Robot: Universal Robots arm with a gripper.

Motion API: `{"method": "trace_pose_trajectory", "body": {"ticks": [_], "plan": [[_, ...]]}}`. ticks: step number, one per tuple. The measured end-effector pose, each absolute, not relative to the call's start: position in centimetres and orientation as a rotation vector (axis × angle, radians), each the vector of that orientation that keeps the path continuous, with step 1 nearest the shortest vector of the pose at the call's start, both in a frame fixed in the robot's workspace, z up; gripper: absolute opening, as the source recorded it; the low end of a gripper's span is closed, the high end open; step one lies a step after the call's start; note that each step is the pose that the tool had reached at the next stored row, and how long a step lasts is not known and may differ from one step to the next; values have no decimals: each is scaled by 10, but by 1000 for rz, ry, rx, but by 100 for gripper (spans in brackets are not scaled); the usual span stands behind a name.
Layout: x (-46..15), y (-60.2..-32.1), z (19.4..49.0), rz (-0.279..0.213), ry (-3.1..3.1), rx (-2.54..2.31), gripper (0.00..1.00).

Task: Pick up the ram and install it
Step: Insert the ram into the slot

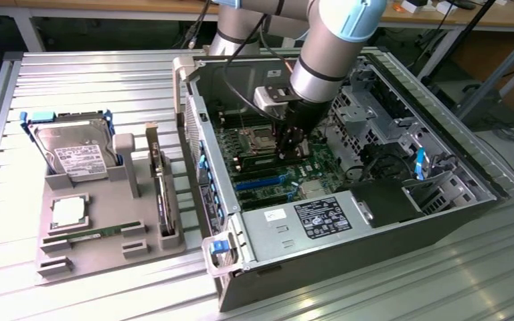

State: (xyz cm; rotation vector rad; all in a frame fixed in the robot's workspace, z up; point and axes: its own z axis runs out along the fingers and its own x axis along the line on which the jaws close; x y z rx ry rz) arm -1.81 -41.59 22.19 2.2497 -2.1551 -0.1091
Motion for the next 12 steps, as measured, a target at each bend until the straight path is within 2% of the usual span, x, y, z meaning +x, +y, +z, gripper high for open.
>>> {"method": "trace_pose_trajectory", "body": {"ticks": [7,8,9,12], "plan": [[-18,-416,220,-109,-2155,2250,15],[-18,-416,220,-109,-2155,2250,16],[-18,-416,220,-109,-2155,2250,28],[-18,-416,246,-108,-2159,2246,28]]}}
